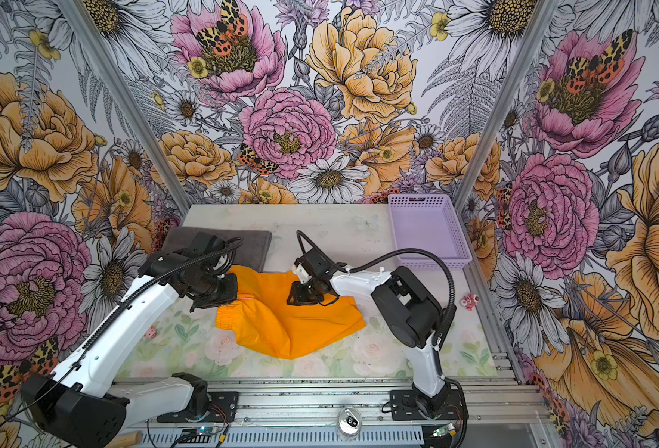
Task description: Fold and stack the mixed laundry pile
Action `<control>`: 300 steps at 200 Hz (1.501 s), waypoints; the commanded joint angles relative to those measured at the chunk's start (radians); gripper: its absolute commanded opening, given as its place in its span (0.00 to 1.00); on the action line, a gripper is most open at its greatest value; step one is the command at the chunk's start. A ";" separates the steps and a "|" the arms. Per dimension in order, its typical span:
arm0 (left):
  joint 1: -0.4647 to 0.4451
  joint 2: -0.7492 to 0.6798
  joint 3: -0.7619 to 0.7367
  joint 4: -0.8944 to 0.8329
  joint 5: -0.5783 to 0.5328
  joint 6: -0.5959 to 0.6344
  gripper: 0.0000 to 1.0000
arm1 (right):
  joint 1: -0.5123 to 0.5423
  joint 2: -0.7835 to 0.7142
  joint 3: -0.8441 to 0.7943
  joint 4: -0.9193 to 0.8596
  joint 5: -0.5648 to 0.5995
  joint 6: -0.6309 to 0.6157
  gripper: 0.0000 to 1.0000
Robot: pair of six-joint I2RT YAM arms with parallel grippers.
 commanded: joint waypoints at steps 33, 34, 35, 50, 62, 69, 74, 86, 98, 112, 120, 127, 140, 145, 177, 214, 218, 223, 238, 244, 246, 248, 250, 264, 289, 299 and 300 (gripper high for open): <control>-0.123 0.099 0.109 0.007 -0.001 -0.079 0.00 | -0.135 -0.268 -0.213 -0.259 0.066 -0.158 0.36; -0.125 0.100 0.112 0.007 -0.002 -0.080 0.00 | -0.136 -0.270 -0.217 -0.260 0.066 -0.158 0.36; -0.127 0.102 0.115 0.007 -0.002 -0.080 0.00 | -0.135 -0.273 -0.220 -0.261 0.065 -0.158 0.36; -0.160 0.138 0.151 0.006 -0.002 -0.092 0.00 | -0.136 -0.305 -0.258 -0.265 0.060 -0.147 0.36; -0.187 0.167 0.181 0.006 -0.002 -0.105 0.00 | -0.135 -0.326 -0.285 -0.265 0.079 -0.135 0.35; -0.202 0.186 0.198 0.005 -0.001 -0.109 0.00 | -0.136 -0.333 -0.302 -0.266 0.103 -0.131 0.34; -0.213 0.199 0.210 0.006 0.000 -0.110 0.00 | -0.138 -0.338 -0.314 -0.266 0.118 -0.128 0.33; -0.237 0.236 0.236 0.005 -0.002 -0.117 0.00 | -0.140 -0.341 -0.342 -0.264 0.155 -0.124 0.32; -0.262 0.274 0.264 0.006 -0.001 -0.120 0.00 | -0.142 -0.335 -0.365 -0.261 0.173 -0.124 0.32; -0.290 0.316 0.296 0.007 0.002 -0.125 0.00 | -0.142 -0.328 -0.386 -0.252 0.191 -0.127 0.31; -0.306 0.338 0.314 0.007 0.000 -0.129 0.00 | -0.143 -0.324 -0.398 -0.243 0.197 -0.126 0.31; -0.317 0.358 0.330 0.007 0.001 -0.132 0.00 | -0.144 -0.320 -0.406 -0.236 0.204 -0.126 0.31; -0.338 0.396 0.363 0.007 0.002 -0.136 0.00 | -0.148 -0.314 -0.419 -0.221 0.211 -0.123 0.31; -0.345 0.410 0.375 0.007 0.004 -0.138 0.00 | -0.150 -0.312 -0.424 -0.216 0.209 -0.122 0.31; -0.393 0.499 0.458 0.005 0.024 -0.152 0.00 | -0.157 -0.309 -0.450 -0.181 0.207 -0.113 0.32; -0.435 0.587 0.554 0.004 0.048 -0.165 0.00 | -0.162 -0.300 -0.476 -0.142 0.200 -0.105 0.32; -0.438 0.588 0.561 0.004 0.048 -0.166 0.00 | -0.163 -0.299 -0.479 -0.137 0.198 -0.104 0.32; -0.442 0.628 0.570 0.003 0.048 -0.167 0.00 | -0.163 -0.297 -0.481 -0.131 0.197 -0.102 0.32; -0.448 0.661 0.595 0.006 0.049 -0.170 0.00 | -0.163 -0.295 -0.490 -0.120 0.193 -0.099 0.32; -0.451 0.673 0.606 0.006 0.046 -0.170 0.05 | -0.164 -0.296 -0.492 -0.118 0.193 -0.099 0.32; -0.453 0.676 0.611 0.006 0.044 -0.171 0.08 | -0.164 -0.297 -0.494 -0.118 0.194 -0.100 0.32; -0.453 0.679 0.615 0.006 0.043 -0.171 0.11 | -0.164 -0.297 -0.495 -0.115 0.194 -0.098 0.32; -0.454 0.682 0.618 0.006 0.041 -0.171 0.14 | -0.164 -0.298 -0.497 -0.115 0.194 -0.098 0.32; -0.459 0.702 0.654 0.006 0.028 -0.171 0.41 | -0.168 -0.312 -0.501 -0.116 0.193 -0.097 0.32; -0.465 0.717 0.717 0.007 0.011 -0.183 0.71 | -0.186 -0.404 -0.509 -0.149 0.198 -0.083 0.37; -0.469 0.714 0.740 0.007 0.001 -0.188 0.80 | -0.195 -0.456 -0.502 -0.190 0.213 -0.080 0.39; -0.469 0.712 0.740 0.007 0.001 -0.188 0.80 | -0.196 -0.460 -0.501 -0.194 0.216 -0.080 0.39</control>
